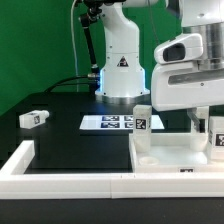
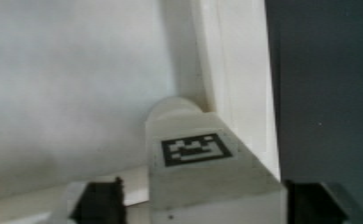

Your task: Assemble square table

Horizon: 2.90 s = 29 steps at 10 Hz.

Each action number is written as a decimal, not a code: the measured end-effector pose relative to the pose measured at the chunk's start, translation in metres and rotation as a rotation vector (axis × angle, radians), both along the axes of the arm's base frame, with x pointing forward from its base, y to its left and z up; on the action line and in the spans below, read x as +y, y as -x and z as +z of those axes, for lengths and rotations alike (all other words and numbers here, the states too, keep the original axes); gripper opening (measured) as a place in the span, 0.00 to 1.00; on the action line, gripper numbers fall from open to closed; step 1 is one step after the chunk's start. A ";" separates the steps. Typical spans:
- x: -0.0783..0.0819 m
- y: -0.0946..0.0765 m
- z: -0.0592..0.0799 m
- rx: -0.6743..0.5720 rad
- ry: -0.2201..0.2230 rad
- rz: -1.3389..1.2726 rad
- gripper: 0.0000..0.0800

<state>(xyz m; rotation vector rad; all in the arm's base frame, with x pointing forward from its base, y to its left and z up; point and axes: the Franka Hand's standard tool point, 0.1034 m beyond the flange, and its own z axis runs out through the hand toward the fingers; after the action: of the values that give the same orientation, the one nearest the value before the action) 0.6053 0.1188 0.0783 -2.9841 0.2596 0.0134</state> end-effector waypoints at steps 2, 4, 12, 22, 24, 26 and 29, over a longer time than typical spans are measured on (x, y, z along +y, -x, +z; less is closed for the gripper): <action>-0.002 0.000 -0.001 0.027 0.000 -0.177 0.36; -0.002 -0.001 -0.001 0.048 -0.004 -0.348 0.36; 0.007 -0.010 -0.004 0.106 -0.141 -1.400 0.50; -0.002 -0.014 -0.003 -0.066 0.056 -0.211 0.81; -0.002 -0.016 -0.012 -0.083 0.070 -0.006 0.81; -0.002 -0.016 -0.012 -0.081 0.068 -0.025 0.66; -0.002 -0.015 -0.012 -0.061 0.059 -0.195 0.36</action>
Offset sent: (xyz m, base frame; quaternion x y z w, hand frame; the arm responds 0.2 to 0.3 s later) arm 0.0000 0.0000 0.0000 0.0000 0.0000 0.1938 0.9810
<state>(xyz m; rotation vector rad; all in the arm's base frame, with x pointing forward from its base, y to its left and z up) 0.6208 0.1167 0.0662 -2.9969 0.5508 -0.1086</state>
